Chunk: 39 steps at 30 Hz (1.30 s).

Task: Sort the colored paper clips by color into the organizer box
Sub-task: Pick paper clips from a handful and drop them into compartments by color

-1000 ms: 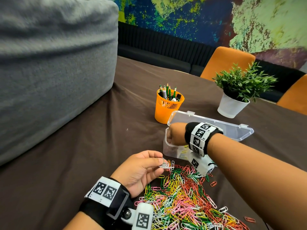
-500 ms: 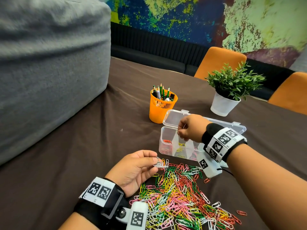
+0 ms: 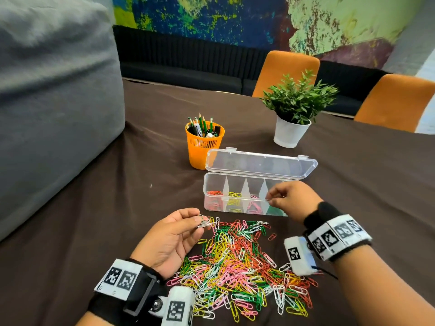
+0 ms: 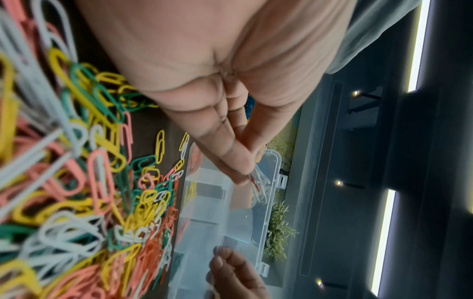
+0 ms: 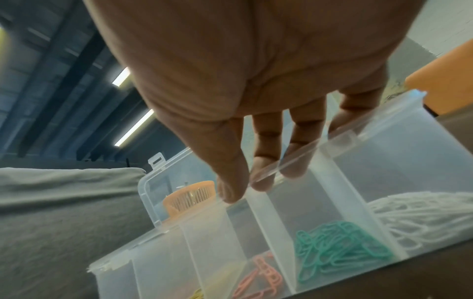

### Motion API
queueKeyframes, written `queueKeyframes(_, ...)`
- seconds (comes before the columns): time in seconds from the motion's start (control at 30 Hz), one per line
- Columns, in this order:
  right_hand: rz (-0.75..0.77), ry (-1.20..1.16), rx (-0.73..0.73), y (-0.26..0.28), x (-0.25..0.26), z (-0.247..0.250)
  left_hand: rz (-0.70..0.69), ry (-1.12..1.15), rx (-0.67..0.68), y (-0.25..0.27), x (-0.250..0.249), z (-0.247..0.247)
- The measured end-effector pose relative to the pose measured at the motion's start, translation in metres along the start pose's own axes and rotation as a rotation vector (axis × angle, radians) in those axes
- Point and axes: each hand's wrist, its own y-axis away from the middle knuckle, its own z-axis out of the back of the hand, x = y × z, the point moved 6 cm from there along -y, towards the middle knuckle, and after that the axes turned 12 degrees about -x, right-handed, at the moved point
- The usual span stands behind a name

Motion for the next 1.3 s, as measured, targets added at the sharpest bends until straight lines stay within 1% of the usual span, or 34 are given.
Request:
queueKeyframes(0.13,0.034,-0.025,0.015,0.016,0.018,-0.004,0.000,-0.046,0.010,0.002,0.005,-0.008)
queueKeyframes(0.17,0.042,-0.025,-0.003,0.023,0.019,-0.004,-0.007,-0.052,0.012,0.001,0.004,-0.010)
queueKeyframes(0.2,0.065,-0.022,-0.062,0.032,0.018,0.001,-0.019,-0.065,0.015,0.001,0.004,-0.013)
queueKeyframes(0.27,0.131,-0.031,-0.225,0.052,0.012,0.022,-0.049,-0.100,0.037,0.002,0.003,-0.019)
queueKeyframes(0.3,0.144,-0.070,-0.266,0.063,0.008,0.034,-0.064,-0.118,0.050,0.002,0.002,-0.021)
queueKeyframes(0.33,0.134,-0.115,-0.256,0.075,0.000,0.044,-0.074,-0.135,0.067,0.003,0.003,-0.024)
queueKeyframes(0.37,0.125,-0.142,-0.205,0.089,-0.010,0.050,-0.076,-0.151,0.075,0.005,0.007,-0.026)
queueKeyframes(0.4,0.117,-0.130,-0.122,0.096,-0.016,0.053,-0.085,-0.165,0.083,0.005,0.005,-0.026)
queueKeyframes(0.47,0.087,0.011,0.096,0.115,-0.038,0.050,-0.076,-0.183,0.097,0.010,0.012,-0.028)
queueKeyframes(0.5,0.066,0.091,0.177,0.121,-0.049,0.047,-0.079,-0.189,0.103,0.012,0.014,-0.029)
queueKeyframes(0.57,0.033,0.190,0.260,0.131,-0.067,0.041,-0.097,-0.193,0.108,0.016,0.017,-0.034)
queueKeyframes(0.63,0.026,0.231,0.316,0.140,-0.073,0.032,-0.110,-0.195,0.108,0.020,0.018,-0.038)
queueKeyframes(0.73,0.073,0.295,0.323,0.144,-0.071,0.021,-0.089,-0.197,0.118,0.025,0.020,-0.042)
queueKeyframes(0.83,0.119,0.288,0.357,0.139,-0.063,0.012,-0.046,-0.181,0.124,0.027,0.023,-0.043)
queueKeyframes(1.0,0.221,0.358,0.398,0.134,-0.050,0.002,0.100,-0.037,0.138,0.025,0.028,-0.040)
queueKeyframes(1.13,0.230,0.377,0.456,0.124,-0.041,0.003,0.129,0.030,0.160,0.021,0.022,-0.038)
queueKeyframes(1.2,0.233,0.319,0.393,0.109,-0.031,0.013,0.127,0.049,0.175,0.020,0.020,-0.037)
queueKeyframes(1.27,0.249,0.181,0.278,0.090,-0.014,0.027,0.133,0.068,0.174,0.018,0.019,-0.035)
queueKeyframes(1.3,0.241,0.082,0.248,0.081,-0.005,0.031,0.139,0.073,0.169,0.018,0.018,-0.034)
